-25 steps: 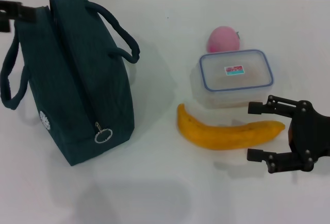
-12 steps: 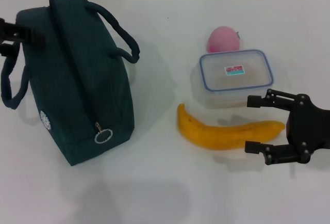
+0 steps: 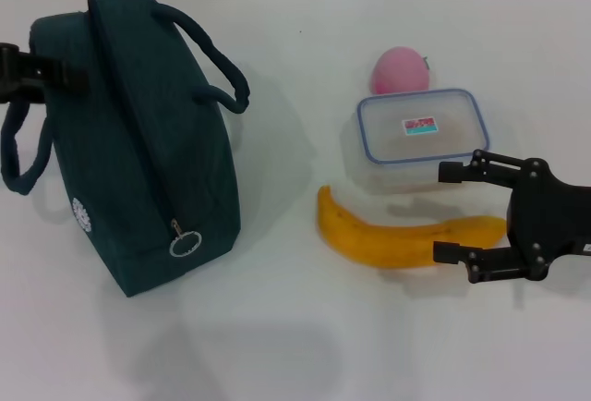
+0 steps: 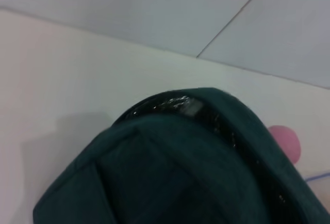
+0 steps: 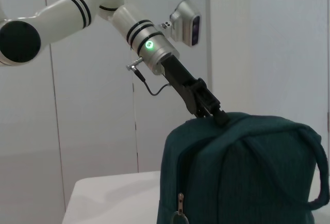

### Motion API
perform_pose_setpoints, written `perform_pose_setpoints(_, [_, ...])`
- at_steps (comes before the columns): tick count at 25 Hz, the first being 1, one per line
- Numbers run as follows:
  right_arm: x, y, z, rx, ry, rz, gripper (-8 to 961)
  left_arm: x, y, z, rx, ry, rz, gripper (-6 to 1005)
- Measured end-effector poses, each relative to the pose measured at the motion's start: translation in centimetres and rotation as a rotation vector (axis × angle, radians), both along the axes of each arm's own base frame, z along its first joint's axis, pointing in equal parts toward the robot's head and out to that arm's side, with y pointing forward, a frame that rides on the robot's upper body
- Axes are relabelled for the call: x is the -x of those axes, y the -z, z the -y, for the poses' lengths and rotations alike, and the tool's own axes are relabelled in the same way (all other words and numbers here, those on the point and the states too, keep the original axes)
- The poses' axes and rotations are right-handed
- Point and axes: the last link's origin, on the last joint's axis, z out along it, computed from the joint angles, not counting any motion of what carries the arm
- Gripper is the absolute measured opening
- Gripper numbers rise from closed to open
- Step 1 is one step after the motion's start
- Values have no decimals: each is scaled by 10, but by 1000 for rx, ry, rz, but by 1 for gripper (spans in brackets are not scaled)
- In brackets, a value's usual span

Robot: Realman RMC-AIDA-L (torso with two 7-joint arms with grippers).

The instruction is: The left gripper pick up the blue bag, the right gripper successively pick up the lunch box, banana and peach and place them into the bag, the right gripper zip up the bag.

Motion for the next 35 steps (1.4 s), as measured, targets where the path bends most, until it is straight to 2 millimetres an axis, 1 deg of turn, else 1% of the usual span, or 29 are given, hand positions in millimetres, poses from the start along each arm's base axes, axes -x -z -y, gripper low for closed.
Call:
perform_pose_setpoints(3, [0, 1, 0, -2, 0, 2, 884, -2, -2, 0, 7, 24, -22, 657])
perform_pose_setpoints(9, [-1, 1, 0, -3, 4, -2, 884, -2, 4, 1, 42, 12, -17, 448])
perform_pose_setpoints(20, [0, 2, 1, -8, 12, -17, 884, -4, 8, 2, 78, -5, -4, 213])
perform_pose_setpoints(26, [-1, -1, -2, -19, 24, -18, 884, -3, 23, 3, 119, -41, 73, 44])
perform_pose_setpoints(35, [-11, -5, -9, -57, 109, -8, 883, -22, 43, 10, 152, 27, 237, 43])
